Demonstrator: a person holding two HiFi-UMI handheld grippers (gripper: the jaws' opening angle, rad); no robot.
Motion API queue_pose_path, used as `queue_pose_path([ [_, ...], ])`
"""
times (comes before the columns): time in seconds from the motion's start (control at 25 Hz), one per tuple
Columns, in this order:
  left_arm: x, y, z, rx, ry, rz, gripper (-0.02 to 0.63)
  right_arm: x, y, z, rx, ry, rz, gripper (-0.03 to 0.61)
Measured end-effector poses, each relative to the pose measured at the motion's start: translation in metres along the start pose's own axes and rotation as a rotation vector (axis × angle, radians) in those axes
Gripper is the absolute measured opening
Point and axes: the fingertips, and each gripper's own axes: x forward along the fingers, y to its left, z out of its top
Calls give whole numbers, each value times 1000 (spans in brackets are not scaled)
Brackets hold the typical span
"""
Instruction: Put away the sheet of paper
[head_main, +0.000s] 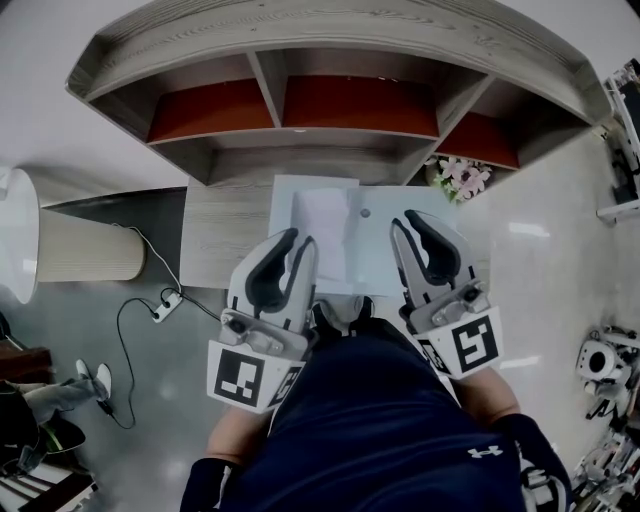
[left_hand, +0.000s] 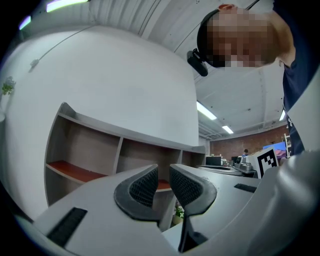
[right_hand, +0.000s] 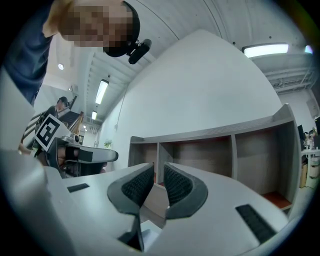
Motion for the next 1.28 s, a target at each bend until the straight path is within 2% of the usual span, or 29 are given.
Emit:
queue_pose_path([
  [0.64, 6, 1, -2, 3, 9, -5, 81, 3, 2, 6, -7, -18, 15, 48],
  [1.28, 8, 4, -8, -5, 26, -7, 81, 7, 3, -6, 20, 19, 24, 48],
])
